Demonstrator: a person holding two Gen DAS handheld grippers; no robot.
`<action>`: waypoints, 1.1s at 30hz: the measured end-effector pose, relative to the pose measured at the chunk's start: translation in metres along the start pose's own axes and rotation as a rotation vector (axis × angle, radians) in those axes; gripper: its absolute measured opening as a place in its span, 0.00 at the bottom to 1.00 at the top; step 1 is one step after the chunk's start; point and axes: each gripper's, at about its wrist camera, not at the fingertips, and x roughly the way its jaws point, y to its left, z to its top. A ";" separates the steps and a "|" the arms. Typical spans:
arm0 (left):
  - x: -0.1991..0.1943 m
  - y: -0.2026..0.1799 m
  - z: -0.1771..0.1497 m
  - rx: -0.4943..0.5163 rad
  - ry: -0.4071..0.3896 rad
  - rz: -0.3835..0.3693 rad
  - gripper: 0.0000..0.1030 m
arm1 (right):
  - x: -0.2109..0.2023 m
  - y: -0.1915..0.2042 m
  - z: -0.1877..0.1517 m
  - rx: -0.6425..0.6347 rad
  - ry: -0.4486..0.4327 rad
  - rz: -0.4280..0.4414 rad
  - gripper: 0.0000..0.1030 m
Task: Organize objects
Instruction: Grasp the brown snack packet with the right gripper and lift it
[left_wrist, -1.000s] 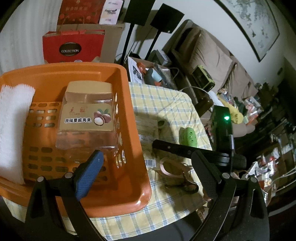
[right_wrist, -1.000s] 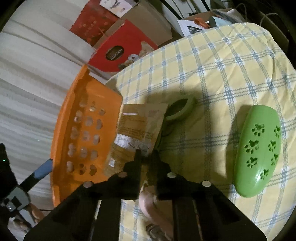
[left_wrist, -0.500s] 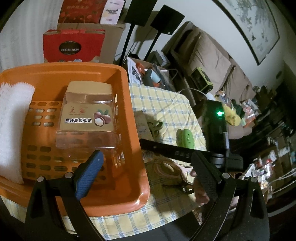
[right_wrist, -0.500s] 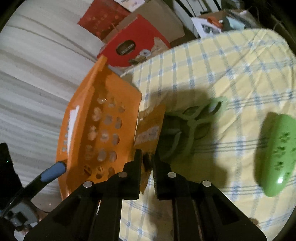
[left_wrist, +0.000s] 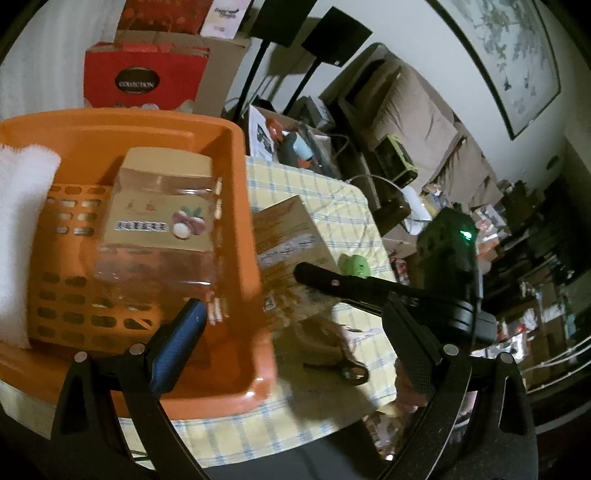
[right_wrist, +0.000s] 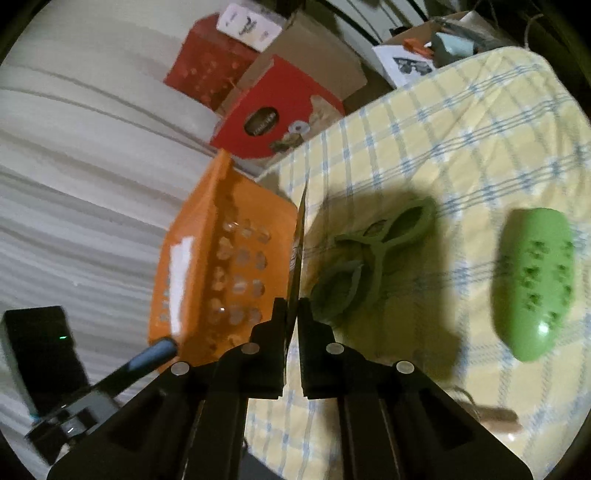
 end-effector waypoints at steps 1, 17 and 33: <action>0.000 -0.002 0.000 -0.004 0.003 -0.008 0.93 | -0.006 0.000 -0.002 0.000 -0.005 -0.001 0.04; 0.000 -0.050 0.013 -0.004 -0.018 0.015 0.93 | -0.068 0.036 -0.027 -0.188 -0.144 -0.199 0.04; 0.054 -0.064 0.040 -0.081 0.214 -0.045 0.62 | -0.058 0.078 -0.061 -0.370 -0.144 -0.310 0.04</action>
